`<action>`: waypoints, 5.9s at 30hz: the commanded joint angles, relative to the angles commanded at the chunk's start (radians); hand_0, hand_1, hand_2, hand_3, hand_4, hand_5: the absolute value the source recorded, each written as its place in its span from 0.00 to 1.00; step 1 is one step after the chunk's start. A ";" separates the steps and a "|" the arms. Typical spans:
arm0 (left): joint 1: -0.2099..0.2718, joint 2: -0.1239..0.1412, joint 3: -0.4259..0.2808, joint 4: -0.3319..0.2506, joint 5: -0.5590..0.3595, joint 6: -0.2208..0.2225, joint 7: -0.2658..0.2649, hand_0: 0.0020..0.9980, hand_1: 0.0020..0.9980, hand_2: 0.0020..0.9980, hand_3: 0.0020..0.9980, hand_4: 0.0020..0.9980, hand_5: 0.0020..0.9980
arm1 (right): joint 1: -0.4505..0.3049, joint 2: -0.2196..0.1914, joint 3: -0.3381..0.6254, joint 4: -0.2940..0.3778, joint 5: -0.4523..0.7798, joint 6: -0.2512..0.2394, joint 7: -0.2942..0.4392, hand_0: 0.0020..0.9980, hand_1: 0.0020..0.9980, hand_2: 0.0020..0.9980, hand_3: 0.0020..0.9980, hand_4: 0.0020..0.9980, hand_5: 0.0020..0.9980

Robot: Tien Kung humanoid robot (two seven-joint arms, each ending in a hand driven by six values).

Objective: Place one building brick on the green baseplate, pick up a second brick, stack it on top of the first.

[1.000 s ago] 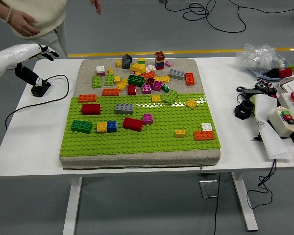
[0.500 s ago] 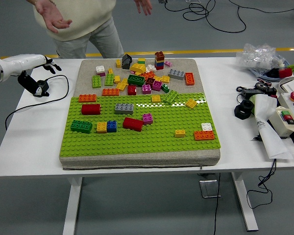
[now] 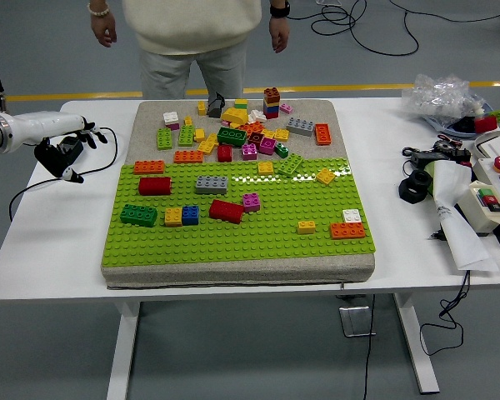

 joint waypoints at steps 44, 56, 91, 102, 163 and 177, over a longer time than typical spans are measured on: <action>0.071 -0.131 0.190 0.066 -0.050 0.212 0.007 0.86 0.79 0.71 0.81 0.84 0.00 | 0.000 0.003 -0.003 0.000 -0.002 0.001 0.000 0.76 0.70 0.74 0.75 1.00 0.63; 0.051 -0.152 0.229 0.141 -0.054 0.291 -0.010 0.86 0.79 0.68 0.80 0.82 0.00 | 0.002 0.004 -0.006 0.000 -0.002 0.002 0.000 0.76 0.70 0.74 0.75 1.00 0.63; 0.023 -0.187 0.283 0.272 -0.093 0.377 -0.035 0.83 0.76 0.59 0.71 0.67 0.00 | 0.003 0.005 -0.005 0.000 0.001 0.002 0.002 0.76 0.70 0.74 0.75 1.00 0.63; 0.035 -0.185 0.245 0.253 -0.103 0.389 -0.034 0.70 0.66 0.51 0.57 0.42 0.00 | 0.002 0.005 -0.002 0.000 0.000 0.002 0.001 0.77 0.70 0.74 0.75 1.00 0.63; 0.389 -0.171 0.077 -0.262 -0.072 0.334 0.187 0.65 0.60 0.51 0.53 0.39 0.00 | -0.010 -0.012 0.038 0.000 -0.035 0.006 -0.004 0.77 0.70 0.74 0.75 1.00 0.63; 0.390 -0.179 0.086 -0.263 -0.061 0.324 0.205 0.71 0.63 0.53 0.56 0.45 0.00 | -0.008 -0.012 0.039 0.000 -0.034 0.006 -0.003 0.77 0.70 0.74 0.75 1.00 0.63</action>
